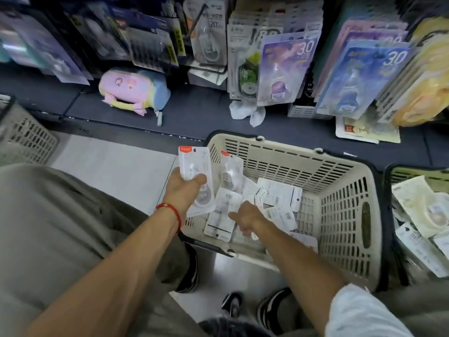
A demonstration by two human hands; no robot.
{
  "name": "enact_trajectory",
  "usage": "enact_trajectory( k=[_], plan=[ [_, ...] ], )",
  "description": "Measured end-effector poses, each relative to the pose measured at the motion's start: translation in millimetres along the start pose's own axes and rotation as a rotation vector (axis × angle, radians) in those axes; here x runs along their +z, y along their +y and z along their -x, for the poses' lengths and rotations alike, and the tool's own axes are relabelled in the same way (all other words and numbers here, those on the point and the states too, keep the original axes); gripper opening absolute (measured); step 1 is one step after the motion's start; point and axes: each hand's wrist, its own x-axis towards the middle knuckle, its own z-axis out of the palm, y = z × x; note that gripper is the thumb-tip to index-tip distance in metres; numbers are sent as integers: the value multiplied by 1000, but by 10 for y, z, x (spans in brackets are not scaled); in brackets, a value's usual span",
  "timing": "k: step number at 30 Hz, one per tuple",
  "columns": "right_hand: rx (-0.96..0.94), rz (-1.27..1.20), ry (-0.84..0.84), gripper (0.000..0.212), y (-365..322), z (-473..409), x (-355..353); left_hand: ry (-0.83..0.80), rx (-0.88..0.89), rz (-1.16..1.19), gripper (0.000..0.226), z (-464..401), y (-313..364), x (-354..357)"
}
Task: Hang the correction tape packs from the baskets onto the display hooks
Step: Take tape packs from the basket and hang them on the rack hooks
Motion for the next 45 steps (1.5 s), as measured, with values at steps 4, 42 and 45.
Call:
enact_trajectory(
  k=[4,42,45],
  plan=[
    [-4,-141,109,51,62,-78,126,-67,-48,109,30,93,45,-126],
    [-259,105,349,43,-406,-286,-484,-213,-99,377,32,64,-26,-302],
    [-364,145,383,19,-371,-272,-535,-179,-66,356,36,50,-21,-290]
  ],
)
